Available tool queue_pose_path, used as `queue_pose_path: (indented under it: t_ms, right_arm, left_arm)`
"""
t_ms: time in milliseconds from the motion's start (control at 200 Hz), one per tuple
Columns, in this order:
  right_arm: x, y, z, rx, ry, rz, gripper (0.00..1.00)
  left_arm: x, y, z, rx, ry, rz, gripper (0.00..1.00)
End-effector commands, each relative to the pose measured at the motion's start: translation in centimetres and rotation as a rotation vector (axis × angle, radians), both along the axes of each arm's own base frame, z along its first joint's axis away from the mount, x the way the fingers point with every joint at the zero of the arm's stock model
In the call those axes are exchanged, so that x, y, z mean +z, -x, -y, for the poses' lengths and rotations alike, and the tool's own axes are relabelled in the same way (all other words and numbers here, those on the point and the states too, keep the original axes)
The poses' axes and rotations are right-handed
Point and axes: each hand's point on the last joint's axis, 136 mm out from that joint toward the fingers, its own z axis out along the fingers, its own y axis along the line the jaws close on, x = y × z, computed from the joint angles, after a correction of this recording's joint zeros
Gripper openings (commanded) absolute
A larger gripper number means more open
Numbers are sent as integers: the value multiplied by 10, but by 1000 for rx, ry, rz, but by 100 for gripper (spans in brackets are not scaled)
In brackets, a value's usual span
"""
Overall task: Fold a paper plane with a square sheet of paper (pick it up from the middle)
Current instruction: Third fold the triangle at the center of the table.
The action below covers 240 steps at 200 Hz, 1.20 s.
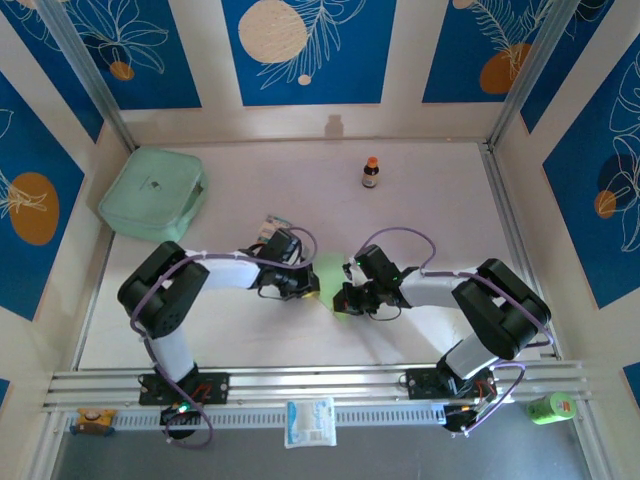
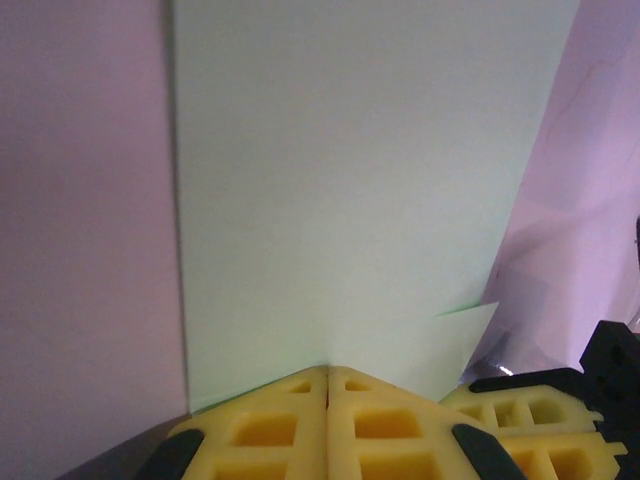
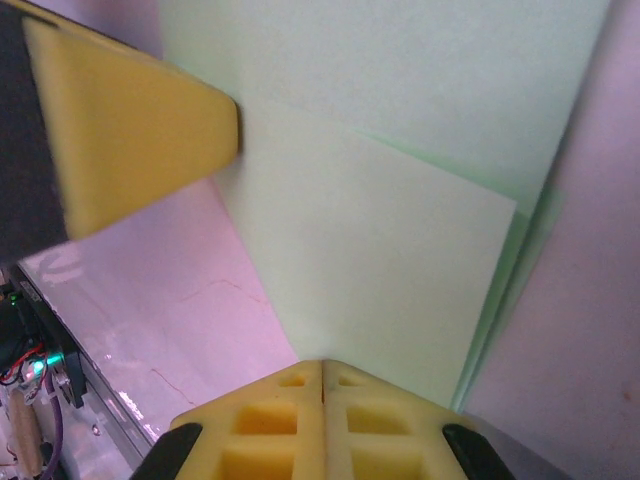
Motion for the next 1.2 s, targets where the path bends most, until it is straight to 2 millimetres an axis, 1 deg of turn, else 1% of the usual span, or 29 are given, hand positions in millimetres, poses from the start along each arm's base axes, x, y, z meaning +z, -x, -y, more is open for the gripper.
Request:
queue_pose_path:
  t_ms: [0, 230, 285, 365, 475, 570, 690, 785, 870, 945, 985, 1075, 1195]
  right_arm:
    - [-31, 24, 31, -9, 141, -90, 0]
    - [-31, 23, 30, -1, 132, -89, 0]
    - [-30, 23, 29, 2, 124, -87, 0]
    - [-29, 22, 28, 9, 115, -86, 0]
    - [-27, 21, 27, 12, 112, -85, 0]
    - [-26, 19, 25, 15, 110, -79, 0]
    - [-26, 19, 26, 15, 111, -80, 0]
    - [-26, 19, 26, 13, 110, -82, 0]
    - [-26, 20, 26, 12, 110, -84, 0]
    - [-26, 19, 26, 13, 109, -82, 0]
    - [-26, 19, 26, 13, 108, -82, 0]
    - [-23, 18, 25, 15, 105, -80, 0]
    - [-15, 16, 23, 26, 98, -64, 0]
  left_arm:
    - [-17, -17, -27, 69, -96, 4, 8]
    - [-19, -26, -42, 93, -107, 6, 8]
    - [-15, -28, -42, 95, -101, 13, 8]
    - [-5, -32, -40, 88, -89, 37, 9]
    - [18, -35, -35, 77, -52, 83, 10]
    - [34, -33, -28, 62, -26, 116, 11]
    - [41, -23, -17, 38, -9, 132, 11]
    - [43, -14, 2, -7, 51, 149, 11]
    - [39, -7, 21, -58, 108, 136, 11]
    - [30, -5, 27, -74, 126, 111, 10]
    - [22, -5, 25, -69, 106, 97, 10]
    - [2, -4, 10, -54, 15, 77, 10]
    - [-14, -2, -4, -45, -40, 61, 8]
